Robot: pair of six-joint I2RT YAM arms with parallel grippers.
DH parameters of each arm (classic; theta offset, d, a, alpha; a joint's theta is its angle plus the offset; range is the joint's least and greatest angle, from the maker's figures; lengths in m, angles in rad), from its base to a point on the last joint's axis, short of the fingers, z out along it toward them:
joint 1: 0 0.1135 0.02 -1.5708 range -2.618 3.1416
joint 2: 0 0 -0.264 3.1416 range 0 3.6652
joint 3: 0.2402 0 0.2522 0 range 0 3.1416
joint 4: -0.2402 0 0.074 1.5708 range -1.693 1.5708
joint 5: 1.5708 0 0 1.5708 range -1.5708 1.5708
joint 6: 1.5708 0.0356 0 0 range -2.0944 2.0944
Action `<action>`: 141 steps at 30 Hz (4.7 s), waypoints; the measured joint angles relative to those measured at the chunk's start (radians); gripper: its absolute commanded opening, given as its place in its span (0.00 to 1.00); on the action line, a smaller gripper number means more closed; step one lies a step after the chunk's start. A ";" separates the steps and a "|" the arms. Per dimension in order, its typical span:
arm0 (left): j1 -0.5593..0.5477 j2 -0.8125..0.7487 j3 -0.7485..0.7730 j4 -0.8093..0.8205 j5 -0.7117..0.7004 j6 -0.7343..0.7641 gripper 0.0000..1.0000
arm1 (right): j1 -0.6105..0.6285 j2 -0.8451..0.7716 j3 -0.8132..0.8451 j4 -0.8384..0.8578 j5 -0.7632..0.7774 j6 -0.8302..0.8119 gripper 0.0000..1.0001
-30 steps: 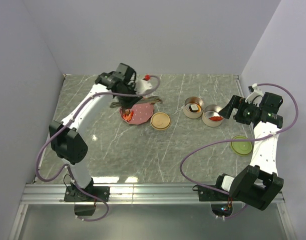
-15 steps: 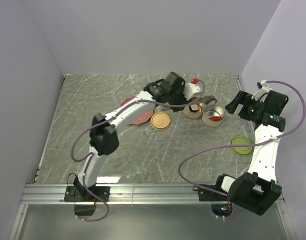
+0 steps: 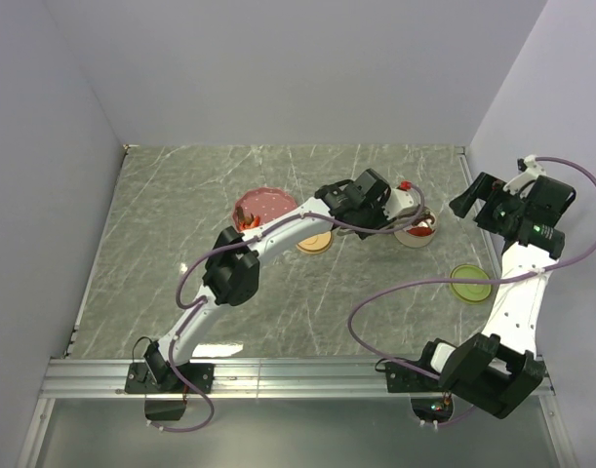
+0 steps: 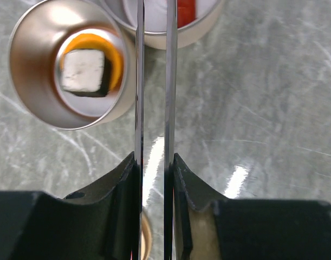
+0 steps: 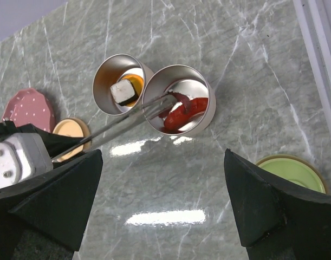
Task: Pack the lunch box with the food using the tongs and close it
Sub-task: Place the food into the lunch box, then pick up the food using the clamp, then place the food into the lunch box
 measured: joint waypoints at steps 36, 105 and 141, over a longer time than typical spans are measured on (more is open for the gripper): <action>0.119 -0.295 -0.147 0.003 -0.069 0.009 0.48 | -0.019 0.031 0.063 -0.045 -0.128 -0.037 1.00; 0.608 -0.733 -1.029 -0.190 -0.017 0.021 0.40 | 0.078 0.079 0.051 -0.106 -0.155 -0.120 1.00; 0.336 -0.507 -0.356 -0.225 0.055 -0.006 0.14 | 0.077 0.079 0.057 -0.109 -0.153 -0.119 1.00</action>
